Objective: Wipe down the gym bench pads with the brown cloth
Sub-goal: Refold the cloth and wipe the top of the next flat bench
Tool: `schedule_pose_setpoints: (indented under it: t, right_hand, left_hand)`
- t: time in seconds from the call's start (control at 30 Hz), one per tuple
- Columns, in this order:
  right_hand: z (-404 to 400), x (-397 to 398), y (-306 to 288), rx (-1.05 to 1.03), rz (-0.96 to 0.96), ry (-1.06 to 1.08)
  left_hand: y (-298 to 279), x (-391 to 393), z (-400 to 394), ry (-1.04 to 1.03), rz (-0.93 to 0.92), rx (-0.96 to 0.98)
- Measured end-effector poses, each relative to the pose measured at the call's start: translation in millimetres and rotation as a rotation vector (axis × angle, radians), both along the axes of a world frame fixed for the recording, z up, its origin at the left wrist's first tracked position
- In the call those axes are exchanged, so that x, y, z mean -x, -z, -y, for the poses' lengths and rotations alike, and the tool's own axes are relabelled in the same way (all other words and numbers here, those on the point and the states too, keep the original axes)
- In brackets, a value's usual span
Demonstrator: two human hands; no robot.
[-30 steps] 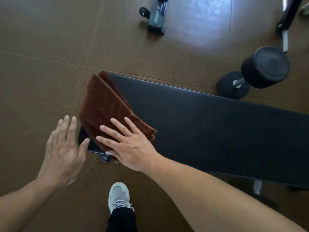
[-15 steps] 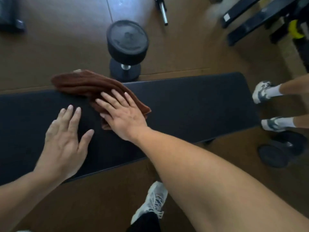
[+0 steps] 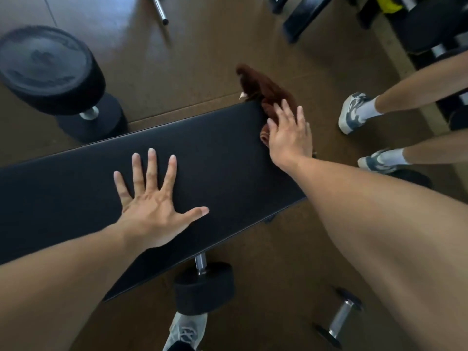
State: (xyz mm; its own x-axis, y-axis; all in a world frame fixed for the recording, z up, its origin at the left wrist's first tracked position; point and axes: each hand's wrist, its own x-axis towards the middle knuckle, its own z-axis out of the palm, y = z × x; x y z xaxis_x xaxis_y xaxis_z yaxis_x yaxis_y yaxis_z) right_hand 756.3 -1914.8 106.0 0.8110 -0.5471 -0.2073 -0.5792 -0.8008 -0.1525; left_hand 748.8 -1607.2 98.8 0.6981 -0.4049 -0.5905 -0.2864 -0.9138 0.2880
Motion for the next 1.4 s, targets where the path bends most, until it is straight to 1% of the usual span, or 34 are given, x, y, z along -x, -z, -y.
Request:
schedule_pose_setpoints:
  t: [0.1,0.17,0.27,0.4,0.5,0.63,0.7,0.77,0.87,0.97,1.03,1.07,1.17,1.2,1.27,1.37,1.4]
  right_hand:
    - [5,40,-1,-0.013,0.050,0.291]
    - [-7,66,-2,-0.011,0.067,0.447]
    - [-40,93,-3,-0.040,0.070,0.601]
    - [-86,98,-1,-0.050,0.100,0.750]
    - [-164,98,2,-0.126,0.158,0.852]
    - [-320,105,2,-0.260,0.176,0.835]
    - [-397,117,-1,-0.305,0.134,0.731]
    - [-468,137,-4,-0.312,0.084,0.590]
    - [-568,171,-6,-0.299,0.025,0.356]
    - [-660,191,-5,-0.333,-0.051,0.158]
    - [-717,202,-4,-0.360,-0.098,0.009]
    - [-745,206,-5,-0.366,-0.089,-0.112]
    - [-828,208,0,-0.349,-0.038,-0.603]
    - [-853,203,1,-0.344,-0.040,-0.729]
    - [-891,190,3,-0.303,-0.045,-0.898]
    - [-922,173,0,-0.255,-0.082,-1.029]
    - [-928,169,-1,-0.244,-0.081,-1.053]
  left_hand:
    - [-6,-3,-3,0.028,-0.058,0.011]
    - [-6,-5,-6,0.060,-0.061,0.014]
    - [-7,-9,-21,0.127,-0.038,0.074]
    - [-6,1,-69,0.287,0.041,0.182]
    - [-9,36,-140,0.314,0.076,0.211]
    - [-9,94,-266,0.366,0.147,0.187]
    - [-8,118,-327,0.367,0.151,0.192]
    - [-8,136,-383,0.301,0.150,0.171]
    - [-8,156,-465,0.139,0.177,0.102]
    - [-10,169,-542,-0.051,0.201,0.028]
    - [-11,177,-590,-0.141,0.193,-0.025]
    - [-13,182,-612,-0.179,0.183,-0.046]
    - [-20,195,-672,-0.308,0.164,-0.071]
    - [-23,200,-689,-0.348,0.156,-0.075]
    - [-29,210,-721,-0.432,0.134,-0.073]
    - [-38,224,-760,-0.566,0.057,-0.091]
    - [-41,228,-770,-0.642,0.019,-0.084]
